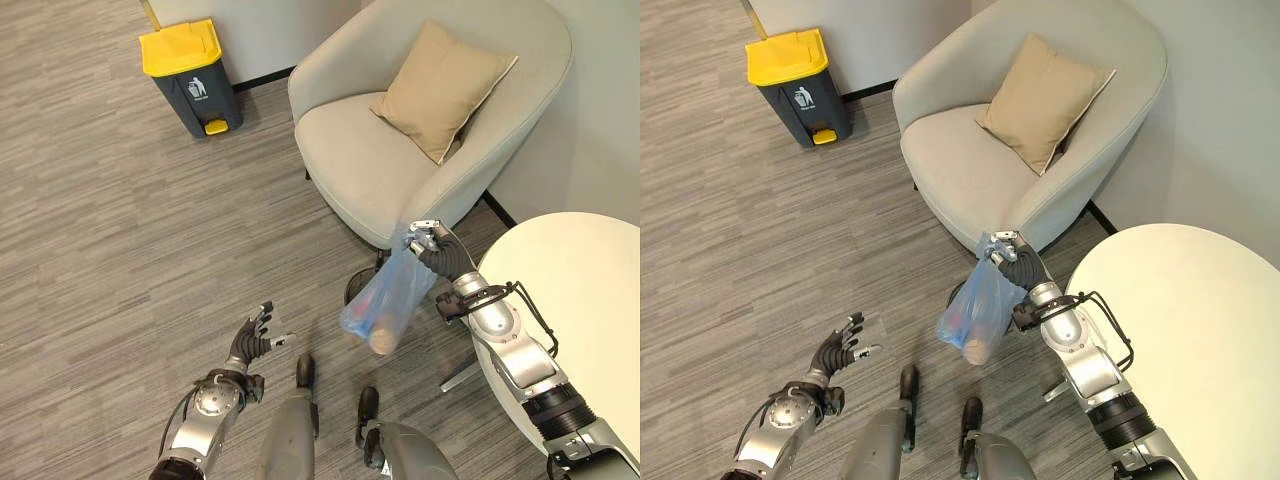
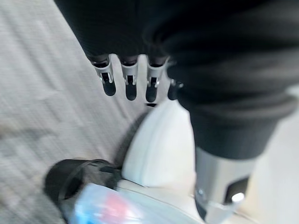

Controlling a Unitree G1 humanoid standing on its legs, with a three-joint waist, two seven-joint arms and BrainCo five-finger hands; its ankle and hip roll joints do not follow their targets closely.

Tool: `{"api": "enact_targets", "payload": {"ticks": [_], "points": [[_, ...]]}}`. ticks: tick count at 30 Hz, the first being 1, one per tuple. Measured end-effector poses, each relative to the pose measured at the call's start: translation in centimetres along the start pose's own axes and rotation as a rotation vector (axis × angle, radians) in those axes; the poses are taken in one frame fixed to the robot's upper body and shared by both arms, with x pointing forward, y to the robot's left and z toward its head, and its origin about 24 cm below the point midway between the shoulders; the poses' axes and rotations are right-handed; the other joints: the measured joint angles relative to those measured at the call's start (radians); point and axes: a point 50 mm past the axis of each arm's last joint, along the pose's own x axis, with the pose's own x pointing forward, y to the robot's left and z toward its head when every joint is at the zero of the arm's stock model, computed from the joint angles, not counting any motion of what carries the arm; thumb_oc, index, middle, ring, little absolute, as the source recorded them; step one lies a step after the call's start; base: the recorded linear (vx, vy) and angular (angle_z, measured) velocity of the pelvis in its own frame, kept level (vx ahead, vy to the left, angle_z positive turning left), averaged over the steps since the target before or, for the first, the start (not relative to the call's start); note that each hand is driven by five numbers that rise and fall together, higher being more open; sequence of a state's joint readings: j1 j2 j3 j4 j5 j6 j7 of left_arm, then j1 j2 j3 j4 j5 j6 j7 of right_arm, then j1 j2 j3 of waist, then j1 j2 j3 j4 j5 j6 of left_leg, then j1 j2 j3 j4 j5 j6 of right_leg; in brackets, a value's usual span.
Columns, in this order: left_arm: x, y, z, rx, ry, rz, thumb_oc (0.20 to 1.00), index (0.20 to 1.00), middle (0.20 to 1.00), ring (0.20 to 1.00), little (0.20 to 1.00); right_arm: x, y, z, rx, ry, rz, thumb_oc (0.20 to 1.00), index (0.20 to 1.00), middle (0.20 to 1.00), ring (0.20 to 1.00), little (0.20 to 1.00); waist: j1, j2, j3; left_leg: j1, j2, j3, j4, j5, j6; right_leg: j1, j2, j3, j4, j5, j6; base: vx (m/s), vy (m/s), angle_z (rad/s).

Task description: Gather garbage on tea table into small bin, then transfer packed bag to large trash can.

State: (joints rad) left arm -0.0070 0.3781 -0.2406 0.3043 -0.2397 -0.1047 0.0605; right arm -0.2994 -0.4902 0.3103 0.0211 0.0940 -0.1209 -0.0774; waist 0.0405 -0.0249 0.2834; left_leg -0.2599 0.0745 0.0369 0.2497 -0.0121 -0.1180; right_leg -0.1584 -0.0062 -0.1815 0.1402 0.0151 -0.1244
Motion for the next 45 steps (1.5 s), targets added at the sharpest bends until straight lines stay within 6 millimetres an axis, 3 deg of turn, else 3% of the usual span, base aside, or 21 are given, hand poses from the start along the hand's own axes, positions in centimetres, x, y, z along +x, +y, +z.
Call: {"api": "enact_targets", "payload": {"ticks": [2, 5, 6, 7, 8, 12, 17, 21, 23, 35, 37, 40, 45], "points": [[0.9, -0.4, 2.3, 0.013, -0.086, -0.031, 1.0, 1.0, 1.0, 1.0, 1.0, 0.0, -0.1, 0.0, 0.007, -0.001, 0.001, 0.2, 0.2, 0.2, 0.2, 0.2, -0.04, -0.019, 0.008, 0.059, 0.017, 0.015, 0.024, -0.028, -0.005, 0.023, -0.021, -0.047, -0.026, 0.013, 0.008, 0.03, 0.064, 0.82], [1.7, -2.0, 5.5, 0.045, -0.223, -0.116, 1.0, 1.0, 1.0, 1.0, 1.0, 0.1, -0.1, 0.9, 0.025, -0.039, 0.008, 0.2, 0.2, 0.2, 0.2, 0.2, -0.059, -0.015, 0.003, 0.188, 0.046, 0.051, -0.158, -0.019, -0.001, 0.038, -0.012, -0.071, -0.063, 0.034, 0.037, 0.05, 0.102, 0.44], [1.9, -2.8, 6.4, 0.065, -0.256, -0.157, 1.0, 1.0, 1.0, 1.0, 1.0, 0.1, 0.0, 1.3, 0.045, -0.053, 0.012, 0.2, 0.2, 0.2, 0.2, 0.2, -0.069, -0.01, 0.0, 0.209, 0.039, 0.058, -0.219, -0.013, 0.007, 0.038, -0.012, -0.083, -0.069, 0.041, 0.047, 0.02, 0.12, 0.15], [2.0, -3.4, 7.3, 0.079, -0.288, -0.191, 1.0, 1.0, 1.0, 1.0, 1.0, 0.2, 0.2, 1.5, 0.066, -0.064, 0.013, 0.2, 0.2, 0.2, 0.2, 0.2, -0.064, -0.016, -0.001, 0.218, 0.029, 0.05, -0.245, 0.024, 0.038, 0.035, -0.016, -0.084, -0.068, 0.048, 0.058, 0.02, 0.078, 0.12], [2.2, -3.6, 7.7, 0.086, -0.305, -0.206, 1.0, 1.0, 1.0, 1.0, 1.0, 0.3, 0.7, 1.6, 0.087, -0.07, 0.023, 0.2, 0.2, 0.2, 0.2, 0.2, -0.065, -0.031, -0.01, 0.22, 0.014, 0.054, -0.241, 0.035, 0.047, 0.027, -0.025, -0.071, -0.069, 0.057, 0.074, 0.05, 0.142, -0.13], [2.0, -4.7, 9.6, 0.184, -0.383, -0.283, 1.0, 1.0, 1.0, 1.0, 1.0, 0.8, 2.4, 3.2, 0.171, -0.138, 0.095, 0.2, 0.2, 0.2, 0.2, 0.2, -0.064, -0.05, -0.076, 0.228, -0.046, 0.089, -0.274, 0.051, 0.094, 0.03, -0.075, -0.036, -0.118, 0.101, 0.134, 0.05, 0.103, -0.13], [2.2, -5.2, 10.4, 0.236, -0.424, -0.278, 1.0, 1.0, 1.0, 1.0, 1.0, 1.7, 4.7, 5.1, 0.236, -0.207, 0.208, 0.2, 0.2, 0.2, 0.2, 0.2, -0.064, -0.067, -0.125, 0.27, -0.065, 0.112, -0.296, 0.05, 0.095, 0.072, -0.085, -0.007, -0.17, 0.137, 0.15, 0.05, 0.059, -0.13], [2.3, -5.7, 10.4, 0.257, -0.44, -0.244, 1.0, 1.0, 1.0, 1.0, 1.0, 1.6, 6.0, 5.3, 0.269, -0.206, 0.262, 0.2, 0.2, 0.2, 0.2, 0.2, -0.064, -0.071, -0.171, 0.292, -0.064, 0.115, -0.311, 0.051, 0.096, 0.092, -0.079, -0.002, -0.191, 0.142, 0.15, 0.02, 0.038, -0.07], [2.9, -6.0, 9.1, 0.245, -0.38, -0.215, 1.0, 1.0, 1.0, 1.0, 1.0, 1.5, 7.1, 5.5, 0.285, -0.206, 0.3, 0.2, 0.2, 0.2, 0.2, 0.2, -0.062, -0.073, -0.195, 0.299, -0.061, 0.116, -0.313, 0.05, 0.096, 0.104, -0.07, 0.001, -0.201, 0.146, 0.149, 0.03, 0.034, -0.04], [2.9, -7.0, 7.8, 0.281, -0.33, -0.25, 1.0, 1.0, 1.0, 1.0, 1.0, 2.9, 9.8, 8.3, 0.341, -0.275, 0.423, 0.2, 0.2, 0.2, 0.2, 0.2, -0.043, -0.09, -0.212, 0.312, -0.057, 0.115, -0.311, 0.056, 0.099, 0.12, -0.069, 0.002, -0.203, 0.152, 0.147, 0.0, 0.003, 0.0], [2.8, -7.4, 7.7, 0.287, -0.326, -0.267, 1.0, 1.0, 1.0, 1.0, 1.0, 3.1, 11.2, 9.2, 0.411, -0.284, 0.465, 0.2, 0.2, 0.2, 0.2, 0.2, -0.033, -0.095, -0.217, 0.311, -0.057, 0.115, -0.309, 0.057, 0.098, 0.12, -0.07, 0.002, -0.203, 0.147, 0.153, 0.0, 0.0, 0.0], [3.0, -8.2, 8.1, 0.288, -0.343, -0.277, 1.0, 1.0, 1.0, 1.0, 1.0, 3.5, 12.8, 10.4, 0.473, -0.299, 0.522, 0.2, 0.2, 0.2, 0.2, 0.2, -0.028, -0.101, -0.221, 0.308, -0.057, 0.11, -0.306, 0.059, 0.095, 0.119, -0.071, -0.002, -0.202, 0.147, 0.153, 0.0, 0.008, 0.04], [3.8, -8.7, 9.3, 0.293, -0.375, -0.248, 1.0, 1.0, 1.0, 1.0, 1.0, 3.9, 12.9, 11.4, 0.469, -0.332, 0.526, 0.2, 0.2, 0.2, 0.2, 0.2, -0.028, -0.112, -0.237, 0.306, -0.057, 0.109, -0.304, 0.06, 0.094, 0.119, -0.072, -0.004, -0.202, 0.147, 0.153, 0.0, 0.002, 0.01]]}}
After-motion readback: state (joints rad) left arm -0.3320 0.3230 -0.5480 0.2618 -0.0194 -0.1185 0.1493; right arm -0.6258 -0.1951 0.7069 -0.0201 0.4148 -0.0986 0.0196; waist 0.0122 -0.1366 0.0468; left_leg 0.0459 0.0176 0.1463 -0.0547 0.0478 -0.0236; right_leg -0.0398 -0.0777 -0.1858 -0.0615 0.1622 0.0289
